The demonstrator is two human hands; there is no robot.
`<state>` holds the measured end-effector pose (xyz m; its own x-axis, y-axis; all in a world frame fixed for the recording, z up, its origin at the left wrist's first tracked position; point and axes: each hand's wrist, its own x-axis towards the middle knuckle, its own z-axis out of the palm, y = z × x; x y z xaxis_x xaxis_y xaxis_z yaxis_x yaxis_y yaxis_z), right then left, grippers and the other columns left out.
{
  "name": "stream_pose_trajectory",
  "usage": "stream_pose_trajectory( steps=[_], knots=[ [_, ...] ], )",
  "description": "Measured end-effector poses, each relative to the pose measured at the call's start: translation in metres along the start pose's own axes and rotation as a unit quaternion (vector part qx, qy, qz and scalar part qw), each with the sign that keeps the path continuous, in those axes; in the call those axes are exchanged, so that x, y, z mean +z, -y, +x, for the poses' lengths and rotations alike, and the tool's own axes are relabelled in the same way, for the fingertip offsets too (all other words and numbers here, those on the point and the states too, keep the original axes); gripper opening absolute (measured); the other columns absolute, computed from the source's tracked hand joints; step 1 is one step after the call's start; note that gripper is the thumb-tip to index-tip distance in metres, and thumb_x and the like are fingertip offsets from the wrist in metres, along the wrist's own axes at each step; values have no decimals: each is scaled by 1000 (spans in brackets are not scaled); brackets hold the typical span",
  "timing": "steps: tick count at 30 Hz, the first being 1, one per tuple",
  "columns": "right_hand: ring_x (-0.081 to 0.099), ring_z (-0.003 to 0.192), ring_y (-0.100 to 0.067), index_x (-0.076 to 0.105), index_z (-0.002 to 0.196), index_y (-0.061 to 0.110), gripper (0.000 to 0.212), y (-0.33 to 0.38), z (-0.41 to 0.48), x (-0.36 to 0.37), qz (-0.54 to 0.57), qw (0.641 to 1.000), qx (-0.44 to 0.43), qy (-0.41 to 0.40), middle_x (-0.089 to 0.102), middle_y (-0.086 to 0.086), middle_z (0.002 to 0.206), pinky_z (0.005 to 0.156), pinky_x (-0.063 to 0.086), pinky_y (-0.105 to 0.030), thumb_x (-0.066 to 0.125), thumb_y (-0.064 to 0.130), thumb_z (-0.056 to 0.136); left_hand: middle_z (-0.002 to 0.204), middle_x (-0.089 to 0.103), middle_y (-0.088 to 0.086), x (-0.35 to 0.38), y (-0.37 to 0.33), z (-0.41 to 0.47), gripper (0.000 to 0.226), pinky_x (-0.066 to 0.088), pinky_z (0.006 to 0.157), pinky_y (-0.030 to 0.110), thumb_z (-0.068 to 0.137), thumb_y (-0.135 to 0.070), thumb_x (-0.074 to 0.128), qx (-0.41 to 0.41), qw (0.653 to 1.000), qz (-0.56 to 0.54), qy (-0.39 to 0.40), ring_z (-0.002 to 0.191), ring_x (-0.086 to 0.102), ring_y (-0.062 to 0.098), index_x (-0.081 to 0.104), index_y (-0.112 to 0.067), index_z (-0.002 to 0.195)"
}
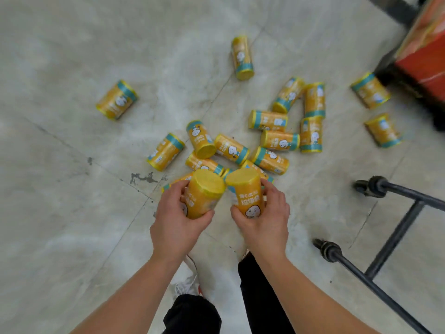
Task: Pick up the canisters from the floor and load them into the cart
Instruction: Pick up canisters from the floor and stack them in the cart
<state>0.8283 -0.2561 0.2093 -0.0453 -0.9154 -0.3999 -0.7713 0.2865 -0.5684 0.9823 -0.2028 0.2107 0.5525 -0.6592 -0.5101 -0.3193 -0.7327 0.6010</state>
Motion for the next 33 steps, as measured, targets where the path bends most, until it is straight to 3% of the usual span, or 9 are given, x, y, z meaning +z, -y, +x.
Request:
stream_pose_trajectory(
  steps=[5,10,13,18,21,25,27,30,33],
  knots=[
    [60,99,-7,50,117,49,70,105,-50,-159,219,974,4,-61,55,19,109,85,56,-39,82,45,56,106,60,-28,-91,-156,-72,69,57,80,42,47,-58,78,70,990,-122,34,95,61,-1,48,-56,109],
    [60,88,7,52,116,44,67,161,-94,-337,292,949,-26,-120,62,14,110,68,50,-11,88,29,62,101,65,-18,-136,-313,-157,56,56,71,24,63,-27,89,186,961,-178,98,87,63,1,55,-46,104],
    [62,88,2,53,124,41,72,156,-116,-429,289,942,-23,-171,65,18,106,78,55,-27,87,39,61,97,66,-19,-129,-389,-211,53,52,65,13,63,-29,88,235,941,-200,136,82,62,-6,55,-46,100],
    [67,85,1,55,124,37,60,85,-131,-560,301,929,4,-217,69,22,95,80,59,-38,85,28,72,90,68,-21,-51,-482,-298,47,52,64,13,66,-34,86,283,919,-190,196,77,63,-8,57,-39,103],
    [67,74,5,57,112,41,50,19,-122,-623,289,929,30,-229,69,25,86,68,59,-25,84,24,73,83,67,-30,25,-517,-337,37,53,64,15,70,-33,82,295,917,-154,221,72,63,-10,57,-44,95],
    [66,76,1,55,112,37,51,-81,-95,-667,190,956,110,-196,68,17,90,70,54,-28,83,40,70,84,65,-24,130,-541,-366,33,46,66,11,73,-35,80,285,923,-75,246,71,60,-17,53,-43,90],
    [66,86,-7,51,110,32,54,-125,-75,-667,128,966,157,-162,66,14,96,72,51,-30,81,47,68,87,64,-18,176,-537,-363,36,46,67,14,72,-38,80,278,929,-3,242,80,63,-7,54,-38,95],
    [65,101,-23,48,112,23,64,-170,-46,-645,57,972,206,-96,66,2,104,80,53,-35,76,56,66,98,66,-1,232,-517,-345,49,53,79,35,69,-49,78,263,927,130,232,93,65,20,57,-21,104],
    [62,112,-27,44,117,17,73,-192,-23,-620,20,971,236,-10,63,-3,116,83,48,-34,77,59,67,104,66,10,259,-498,-325,51,47,76,30,74,-46,77,235,917,237,217,100,63,29,60,-9,106]
  ],
)
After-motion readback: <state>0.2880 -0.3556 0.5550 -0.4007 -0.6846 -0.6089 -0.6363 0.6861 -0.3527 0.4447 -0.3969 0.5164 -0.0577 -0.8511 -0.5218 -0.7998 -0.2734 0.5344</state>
